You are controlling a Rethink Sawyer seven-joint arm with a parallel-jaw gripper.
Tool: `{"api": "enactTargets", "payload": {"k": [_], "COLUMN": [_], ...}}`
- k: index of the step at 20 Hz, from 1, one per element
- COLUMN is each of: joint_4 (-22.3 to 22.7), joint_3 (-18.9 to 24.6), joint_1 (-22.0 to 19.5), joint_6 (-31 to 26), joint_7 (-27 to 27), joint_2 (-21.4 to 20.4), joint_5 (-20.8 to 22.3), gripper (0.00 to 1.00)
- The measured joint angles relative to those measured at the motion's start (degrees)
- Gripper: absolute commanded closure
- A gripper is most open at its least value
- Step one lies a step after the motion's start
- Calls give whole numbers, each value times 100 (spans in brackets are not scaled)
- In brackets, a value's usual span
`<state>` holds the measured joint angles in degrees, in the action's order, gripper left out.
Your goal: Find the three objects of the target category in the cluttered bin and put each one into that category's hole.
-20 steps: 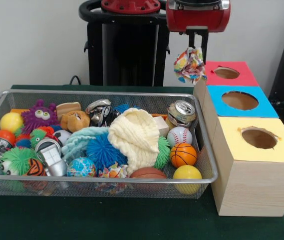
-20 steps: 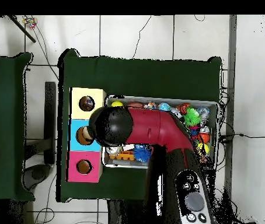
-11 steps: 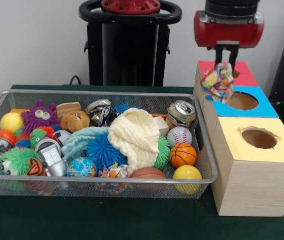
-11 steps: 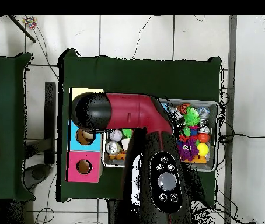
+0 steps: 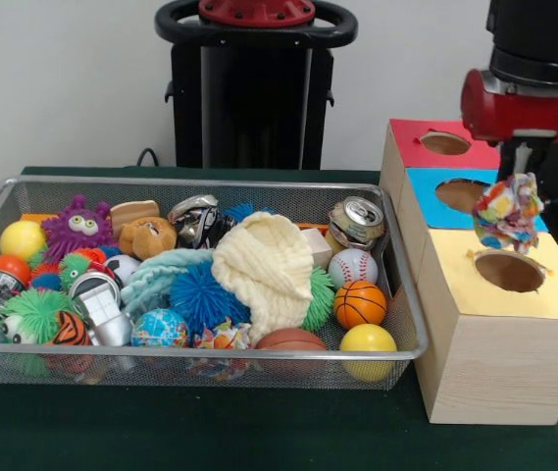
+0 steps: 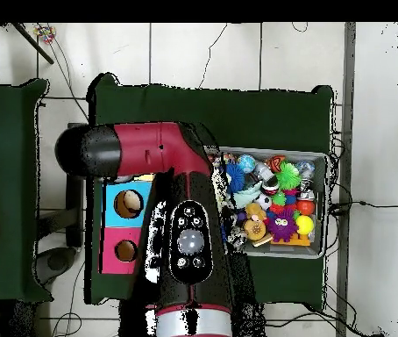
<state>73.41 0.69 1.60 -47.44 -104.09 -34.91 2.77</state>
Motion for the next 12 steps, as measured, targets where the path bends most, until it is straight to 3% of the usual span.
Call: {"api": "enactTargets", "payload": {"k": [12], "joint_4": [-433], "joint_3": [-425], "joint_1": [340], "joint_6": [1], "joint_7": [-483], "joint_2": [504], "joint_5": [-19], "gripper": [100]}}
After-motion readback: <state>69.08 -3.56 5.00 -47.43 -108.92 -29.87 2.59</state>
